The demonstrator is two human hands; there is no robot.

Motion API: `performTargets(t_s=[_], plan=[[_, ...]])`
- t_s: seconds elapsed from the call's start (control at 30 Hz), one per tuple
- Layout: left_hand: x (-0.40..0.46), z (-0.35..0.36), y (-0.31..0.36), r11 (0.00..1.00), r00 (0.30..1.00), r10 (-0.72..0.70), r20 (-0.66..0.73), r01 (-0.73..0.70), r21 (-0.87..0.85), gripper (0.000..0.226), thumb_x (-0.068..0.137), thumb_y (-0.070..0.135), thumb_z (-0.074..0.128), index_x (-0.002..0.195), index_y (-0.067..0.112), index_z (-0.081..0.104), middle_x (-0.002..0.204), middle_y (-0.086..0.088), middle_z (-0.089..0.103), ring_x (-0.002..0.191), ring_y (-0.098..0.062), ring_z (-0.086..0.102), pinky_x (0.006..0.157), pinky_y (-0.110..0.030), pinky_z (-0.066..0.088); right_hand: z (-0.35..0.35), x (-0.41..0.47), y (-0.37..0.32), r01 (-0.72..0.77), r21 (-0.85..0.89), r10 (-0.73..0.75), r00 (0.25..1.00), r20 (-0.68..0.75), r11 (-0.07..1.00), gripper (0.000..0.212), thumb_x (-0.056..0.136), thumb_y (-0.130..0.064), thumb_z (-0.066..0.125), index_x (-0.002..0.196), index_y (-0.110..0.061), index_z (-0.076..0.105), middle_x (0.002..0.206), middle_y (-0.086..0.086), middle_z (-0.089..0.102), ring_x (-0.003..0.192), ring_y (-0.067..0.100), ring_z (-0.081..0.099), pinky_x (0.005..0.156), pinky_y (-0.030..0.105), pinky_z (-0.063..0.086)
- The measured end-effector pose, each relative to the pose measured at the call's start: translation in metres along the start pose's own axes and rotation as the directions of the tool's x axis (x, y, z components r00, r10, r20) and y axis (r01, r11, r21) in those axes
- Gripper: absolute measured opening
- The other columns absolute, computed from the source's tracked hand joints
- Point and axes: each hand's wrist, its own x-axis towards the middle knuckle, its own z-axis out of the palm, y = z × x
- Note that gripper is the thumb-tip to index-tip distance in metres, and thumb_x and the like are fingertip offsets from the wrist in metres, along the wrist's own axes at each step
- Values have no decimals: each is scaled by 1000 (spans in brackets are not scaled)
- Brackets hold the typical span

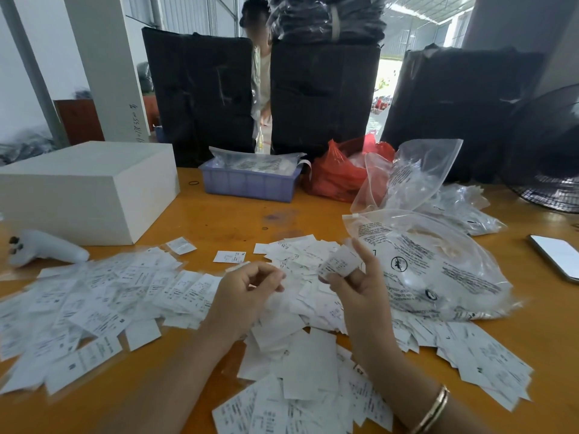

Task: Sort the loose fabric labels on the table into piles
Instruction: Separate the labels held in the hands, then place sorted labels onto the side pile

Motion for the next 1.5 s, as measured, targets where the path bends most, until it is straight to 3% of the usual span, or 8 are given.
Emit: performTargets(t_s=[0.13,0.27,0.53,0.83,1.0,1.17,1.33,1.5], plan=[[0,-1,-1,992,996,81,22,-83,93,12,80,23,72,71,29,67,72,18,68,67,1,60,57,-8,45,5,-5,-6,-7,30,6,1000,20,1000,8,87,-15,65,84,-20,71,86,12,69,82,26,64,70,21,51],[-1,-1,0,973,983,176,53,-182,142,12,77,25,74,71,31,66,73,20,67,69,-2,60,61,-12,48,8,-9,-11,-70,54,65,994,84,996,11,86,-19,65,83,-24,74,85,4,71,77,10,63,68,17,51],[-2,1,-2,946,962,261,74,-270,180,15,76,26,75,71,35,64,75,20,66,74,-3,59,64,-18,48,8,-10,-14,-99,92,92,993,69,991,13,83,-7,68,77,-19,67,66,-3,67,59,7,62,51,17,48],[-2,0,1,949,965,259,49,-263,174,11,70,47,65,70,37,62,76,27,64,75,2,58,65,-11,46,8,-12,-15,-74,134,68,996,50,988,16,83,-9,68,76,-24,68,78,4,72,72,17,68,61,22,55],[-1,1,1,948,960,274,56,-279,150,13,68,48,63,72,36,62,76,25,65,75,1,59,63,-10,46,10,-12,-10,38,-62,-33,997,72,997,21,83,-12,68,72,-29,64,68,-11,64,64,4,56,59,15,44],[-1,0,1,951,959,276,64,-282,129,18,68,49,62,73,32,63,75,25,65,73,-1,59,60,-10,46,10,-11,-8,160,-199,-138,983,120,967,26,83,-8,69,71,-30,60,72,-16,65,72,-1,58,67,13,43],[-1,0,1,951,961,265,78,-274,141,15,68,50,61,72,35,62,78,25,65,77,1,59,64,-9,47,8,-7,-9,97,-82,-92,993,71,992,15,85,-17,67,76,-29,63,75,-8,65,79,17,60,77,36,49],[-1,0,0,946,957,281,74,-290,148,14,69,49,62,72,36,62,76,28,64,77,2,59,63,-8,47,8,-9,-10,72,-47,-67,993,102,996,18,84,-15,67,74,-29,64,74,-7,65,75,11,60,71,28,47]])
